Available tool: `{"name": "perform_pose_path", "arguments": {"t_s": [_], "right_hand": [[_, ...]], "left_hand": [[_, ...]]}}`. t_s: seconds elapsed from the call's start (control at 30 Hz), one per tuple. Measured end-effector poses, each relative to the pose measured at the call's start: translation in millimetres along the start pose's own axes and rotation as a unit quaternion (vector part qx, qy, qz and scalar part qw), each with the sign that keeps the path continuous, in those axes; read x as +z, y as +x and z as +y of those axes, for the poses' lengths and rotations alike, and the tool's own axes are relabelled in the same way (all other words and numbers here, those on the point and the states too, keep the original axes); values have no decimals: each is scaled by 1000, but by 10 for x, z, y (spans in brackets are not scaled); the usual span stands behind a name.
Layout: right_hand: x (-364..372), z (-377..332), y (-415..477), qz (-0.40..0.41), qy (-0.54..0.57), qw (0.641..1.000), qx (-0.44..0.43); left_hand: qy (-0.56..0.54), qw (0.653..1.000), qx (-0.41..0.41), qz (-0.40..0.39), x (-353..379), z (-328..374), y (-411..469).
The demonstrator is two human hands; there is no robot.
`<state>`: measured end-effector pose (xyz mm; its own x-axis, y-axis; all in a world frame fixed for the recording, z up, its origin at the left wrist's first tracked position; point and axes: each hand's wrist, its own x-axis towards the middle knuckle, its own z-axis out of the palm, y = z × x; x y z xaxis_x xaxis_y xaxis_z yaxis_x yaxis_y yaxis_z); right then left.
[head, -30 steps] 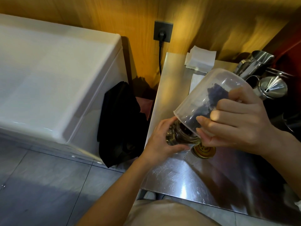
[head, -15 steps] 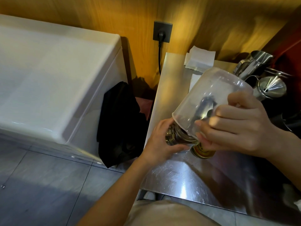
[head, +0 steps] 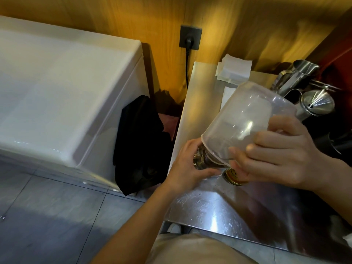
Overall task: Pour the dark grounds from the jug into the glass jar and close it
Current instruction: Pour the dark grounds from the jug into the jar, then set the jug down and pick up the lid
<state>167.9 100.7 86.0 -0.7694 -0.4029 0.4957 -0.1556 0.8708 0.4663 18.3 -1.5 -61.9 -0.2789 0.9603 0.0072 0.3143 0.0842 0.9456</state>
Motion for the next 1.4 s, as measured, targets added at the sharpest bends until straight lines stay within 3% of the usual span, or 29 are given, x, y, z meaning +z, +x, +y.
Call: {"name": "perform_pose_path", "arguments": {"t_s": [0.13,0.23,0.33,0.43,0.5,0.57,0.7,0.77,0.97,1.07,1.4], "right_hand": [[-9,-17,-20,11,-2,1000,-25],[-1,-11,-36,21,10,1000,14],[13,23,-58,45,26,992,111],[25,14,-163,81,37,958,272],[44,-35,-243,110,64,914,384],[88,-99,-319,155,94,847,499],[208,-156,-544,302,218,639,673],[294,-173,-717,354,231,558,714],[532,-385,-1079,375,207,451,783],[567,-461,-1132,397,205,423,788],[631,-628,-1348,307,168,421,837]], "left_hand": [[-16,1000,-4,2,6,9,6],[-11,1000,-1,0,13,-21,14],[-5,1000,3,5,8,-48,12],[-11,1000,7,8,1,-38,12],[-8,1000,9,7,-2,-36,17],[-3,1000,12,3,-4,-38,17],[-10,1000,9,-3,1,-50,10],[-19,1000,9,-5,3,-44,8],[-32,999,12,-1,6,-61,29],[-25,1000,1,-6,21,-53,30],[-11,1000,-4,-11,14,-92,52]]}}
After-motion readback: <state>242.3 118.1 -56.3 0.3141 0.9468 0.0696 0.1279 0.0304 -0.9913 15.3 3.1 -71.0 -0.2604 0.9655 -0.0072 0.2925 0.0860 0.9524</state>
